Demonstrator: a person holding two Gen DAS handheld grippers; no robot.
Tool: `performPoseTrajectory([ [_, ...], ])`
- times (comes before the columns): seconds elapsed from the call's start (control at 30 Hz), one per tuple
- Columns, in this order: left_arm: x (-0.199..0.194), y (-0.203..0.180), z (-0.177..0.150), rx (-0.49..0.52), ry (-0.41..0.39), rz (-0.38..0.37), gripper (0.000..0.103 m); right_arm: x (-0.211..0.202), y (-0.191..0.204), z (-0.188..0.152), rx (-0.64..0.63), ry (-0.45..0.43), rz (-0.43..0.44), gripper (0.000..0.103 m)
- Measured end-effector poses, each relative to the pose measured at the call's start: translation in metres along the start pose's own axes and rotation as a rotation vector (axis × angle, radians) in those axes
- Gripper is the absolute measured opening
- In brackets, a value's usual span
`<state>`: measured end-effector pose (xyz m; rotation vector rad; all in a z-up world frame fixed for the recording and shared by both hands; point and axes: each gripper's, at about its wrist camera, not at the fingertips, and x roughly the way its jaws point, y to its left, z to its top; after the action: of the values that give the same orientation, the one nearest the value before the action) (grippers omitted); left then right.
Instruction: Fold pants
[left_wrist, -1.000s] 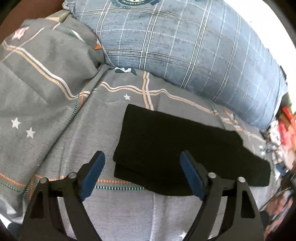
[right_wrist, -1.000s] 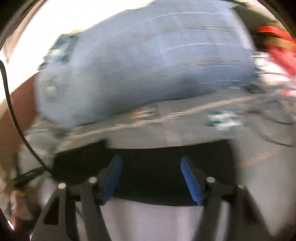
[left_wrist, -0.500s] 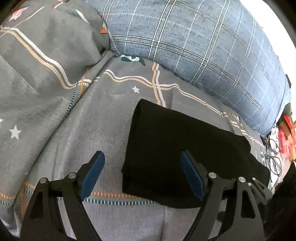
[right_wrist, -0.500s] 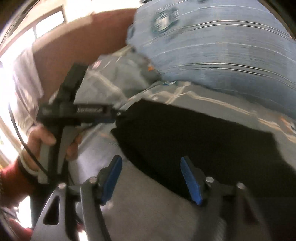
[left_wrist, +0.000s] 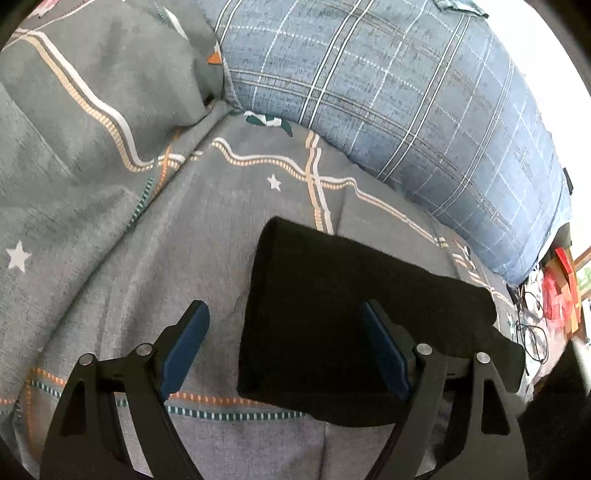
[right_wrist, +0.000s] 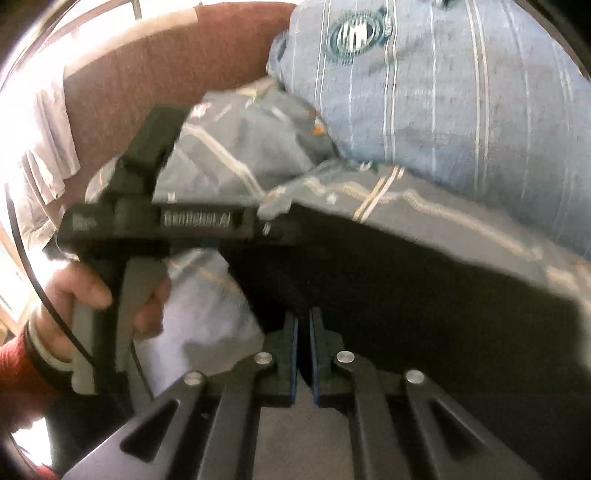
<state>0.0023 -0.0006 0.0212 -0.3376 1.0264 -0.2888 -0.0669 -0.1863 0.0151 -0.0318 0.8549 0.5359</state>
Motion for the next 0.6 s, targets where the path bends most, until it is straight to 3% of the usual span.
performPoseTrajectory([
  [0.1, 0.007, -0.006, -0.004, 0.020, 0.009, 0.017, 0.084, 0.002, -0.002, -0.008, 0.041, -0.006, 0.008, 0.011],
  [0.13, 0.009, -0.010, -0.005, 0.039, 0.001, 0.035, 0.084, -0.004, -0.006, -0.008, 0.072, -0.007, 0.037, 0.017],
  [0.2, 0.011, -0.017, -0.008, 0.084, 0.002, 0.059, 0.084, -0.020, -0.012, -0.010, 0.103, -0.026, 0.071, 0.040],
  [0.23, 0.013, -0.023, -0.009, 0.113, 0.003, 0.059, 0.084, -0.035, -0.017, -0.015, 0.109, -0.054, 0.043, 0.042],
  [0.33, 0.012, -0.033, -0.011, 0.163, -0.009, 0.084, 0.057, -0.065, -0.038, -0.028, 0.148, -0.100, -0.053, 0.043],
  [0.37, 0.009, -0.037, -0.011, 0.180, -0.022, 0.090, 0.039, -0.076, -0.051, -0.035, 0.183, -0.116, -0.096, 0.043],
  [0.43, 0.004, -0.044, -0.009, 0.188, -0.025, 0.056, 0.020, -0.095, -0.079, -0.051, 0.274, -0.153, -0.153, 0.043],
  [0.6, -0.026, -0.059, -0.004, 0.194, -0.085, 0.009, 0.015, -0.105, -0.123, -0.077, 0.441, -0.139, -0.216, 0.045],
])
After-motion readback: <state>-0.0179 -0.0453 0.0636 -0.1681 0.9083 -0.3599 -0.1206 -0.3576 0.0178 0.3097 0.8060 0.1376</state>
